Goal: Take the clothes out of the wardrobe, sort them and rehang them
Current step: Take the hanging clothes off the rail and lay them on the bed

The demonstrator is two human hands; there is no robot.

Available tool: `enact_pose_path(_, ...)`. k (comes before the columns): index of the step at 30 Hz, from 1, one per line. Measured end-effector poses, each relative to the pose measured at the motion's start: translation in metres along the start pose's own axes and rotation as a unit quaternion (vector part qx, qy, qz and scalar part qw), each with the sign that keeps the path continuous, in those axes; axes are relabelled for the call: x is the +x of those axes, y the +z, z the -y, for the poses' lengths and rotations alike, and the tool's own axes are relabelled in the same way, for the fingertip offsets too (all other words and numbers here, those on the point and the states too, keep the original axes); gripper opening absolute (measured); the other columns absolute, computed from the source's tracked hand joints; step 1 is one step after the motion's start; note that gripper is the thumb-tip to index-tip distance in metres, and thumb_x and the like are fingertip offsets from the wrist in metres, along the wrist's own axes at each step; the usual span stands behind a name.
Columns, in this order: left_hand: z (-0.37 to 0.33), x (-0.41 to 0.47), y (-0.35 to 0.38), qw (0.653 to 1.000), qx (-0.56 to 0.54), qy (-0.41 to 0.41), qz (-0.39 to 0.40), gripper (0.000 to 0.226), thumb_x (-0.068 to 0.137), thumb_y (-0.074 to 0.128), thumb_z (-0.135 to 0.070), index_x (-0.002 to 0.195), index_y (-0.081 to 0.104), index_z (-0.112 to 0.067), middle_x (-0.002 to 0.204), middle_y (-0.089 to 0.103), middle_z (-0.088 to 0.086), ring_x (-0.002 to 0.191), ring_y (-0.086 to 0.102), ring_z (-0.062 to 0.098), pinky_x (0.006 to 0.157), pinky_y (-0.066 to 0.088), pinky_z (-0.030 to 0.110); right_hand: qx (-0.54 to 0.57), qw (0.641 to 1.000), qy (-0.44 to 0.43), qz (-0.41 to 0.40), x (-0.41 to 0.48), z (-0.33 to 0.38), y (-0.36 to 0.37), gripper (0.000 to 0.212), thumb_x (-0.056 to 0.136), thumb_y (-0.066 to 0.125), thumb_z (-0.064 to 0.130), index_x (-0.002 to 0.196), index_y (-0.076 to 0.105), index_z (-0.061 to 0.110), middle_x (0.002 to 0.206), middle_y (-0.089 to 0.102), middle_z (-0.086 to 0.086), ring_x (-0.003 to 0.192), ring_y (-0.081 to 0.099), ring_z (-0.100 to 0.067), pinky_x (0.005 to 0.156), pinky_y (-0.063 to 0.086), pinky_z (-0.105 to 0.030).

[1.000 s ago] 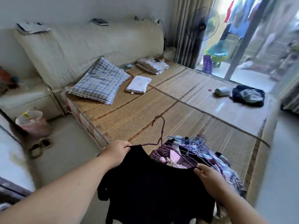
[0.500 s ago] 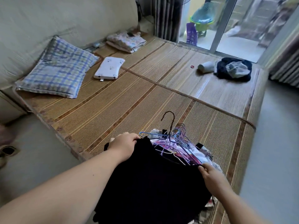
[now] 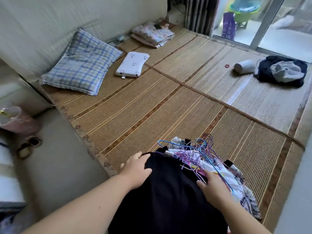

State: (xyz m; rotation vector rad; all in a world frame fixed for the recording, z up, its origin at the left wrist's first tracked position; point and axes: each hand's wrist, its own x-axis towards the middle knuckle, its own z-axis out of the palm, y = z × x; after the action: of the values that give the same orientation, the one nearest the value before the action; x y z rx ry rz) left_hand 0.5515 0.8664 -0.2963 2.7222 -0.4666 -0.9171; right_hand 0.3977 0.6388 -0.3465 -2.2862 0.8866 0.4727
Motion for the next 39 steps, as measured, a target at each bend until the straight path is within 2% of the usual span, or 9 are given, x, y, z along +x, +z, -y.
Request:
enact_pose_path(4,0.027,-0.034,-0.038,0.997,-0.051,-0.029,-0.048,0.06,0.089,0.05,-0.04,0.145,0.027,-0.039,0.157,0.014,-0.004,0.142,0.022,0.02,0.115,0.021,0.048,-0.046,0.989,-0.143,0.001,-0.003,0.086,-0.003,0.058,0.091,0.054,0.04,0.144,0.032,0.028,0.142,0.041,-0.001,0.128,0.042,-0.019,0.1,0.036,-0.03)
enact_pose_path(7,0.05,-0.069,-0.077,0.99,-0.071,-0.037,-0.112,0.059,0.09,0.051,-0.04,0.144,0.029,-0.038,0.157,0.016,-0.005,0.139,0.029,0.022,0.113,0.027,0.046,-0.056,0.959,-0.278,-0.003,-0.02,0.168,-0.004,0.058,0.09,0.054,0.039,0.143,0.034,0.028,0.142,0.041,0.0,0.13,0.039,-0.018,0.104,0.034,-0.03)
enact_pose_path(12,0.105,-0.156,-0.134,0.966,-0.095,-0.066,-0.233,0.06,0.088,0.055,-0.041,0.143,0.031,-0.039,0.156,0.02,-0.005,0.139,0.031,0.021,0.113,0.028,0.038,-0.08,0.881,-0.467,-0.001,-0.087,0.304,0.011,0.057,0.088,0.055,0.039,0.141,0.036,0.031,0.141,0.042,0.001,0.127,0.042,-0.021,0.103,0.037,-0.031)
enact_pose_path(17,0.17,-0.264,-0.167,0.934,-0.073,-0.129,-0.324,0.064,0.086,0.057,-0.042,0.143,0.031,-0.039,0.157,0.019,-0.006,0.141,0.027,0.019,0.114,0.025,0.033,-0.115,0.788,-0.604,0.014,-0.176,0.407,0.042,0.057,0.088,0.054,0.042,0.14,0.036,0.034,0.143,0.039,0.004,0.129,0.039,-0.02,0.105,0.035,-0.031)
enact_pose_path(25,0.26,-0.457,-0.213,0.858,-0.007,-0.243,-0.454,0.06,0.084,0.058,-0.044,0.14,0.036,-0.039,0.157,0.015,-0.005,0.139,0.03,0.018,0.112,0.029,0.038,-0.109,0.661,-0.742,0.009,-0.341,0.533,0.094,0.054,0.088,0.054,0.042,0.139,0.037,0.039,0.148,0.033,0.007,0.132,0.038,-0.019,0.106,0.036,-0.037)
enact_pose_path(28,0.281,-0.525,-0.234,0.817,0.007,-0.253,-0.518,0.059,0.083,0.06,-0.043,0.138,0.039,-0.04,0.156,0.014,-0.008,0.138,0.031,0.016,0.111,0.029,0.029,-0.079,0.621,-0.78,0.002,-0.403,0.575,0.103,0.053,0.088,0.054,0.044,0.138,0.037,0.04,0.148,0.032,0.008,0.13,0.041,-0.017,0.106,0.037,-0.034)
enact_pose_path(31,0.288,-0.581,-0.26,0.764,0.055,-0.277,-0.58,0.057,0.082,0.06,-0.047,0.135,0.041,-0.043,0.155,0.018,-0.012,0.138,0.03,0.015,0.112,0.03,0.037,-0.042,0.578,-0.815,0.01,-0.456,0.609,0.103,0.054,0.086,0.058,0.042,0.137,0.04,0.038,0.145,0.037,0.005,0.127,0.044,-0.016,0.105,0.038,-0.031)
enact_pose_path(34,0.286,-0.629,-0.286,0.694,0.148,-0.322,-0.627,0.053,0.08,0.06,-0.047,0.131,0.049,-0.039,0.152,0.029,-0.004,0.139,0.029,0.018,0.113,0.027,0.039,-0.002,0.54,-0.842,0.011,-0.508,0.644,0.099,0.054,0.086,0.058,0.044,0.137,0.041,0.038,0.138,0.043,0.005,0.122,0.048,-0.016,0.102,0.04,-0.028)
enact_pose_path(39,0.277,-0.693,-0.315,0.568,0.319,-0.355,-0.67,0.047,0.067,0.06,-0.038,0.112,0.067,-0.026,0.133,0.054,0.012,0.131,0.041,0.035,0.106,0.035,0.052,0.063,0.476,-0.876,0.039,-0.584,0.7,0.097,0.055,0.086,0.061,0.041,0.137,0.041,0.033,0.13,0.049,0.001,0.117,0.052,-0.019,0.097,0.04,-0.027)
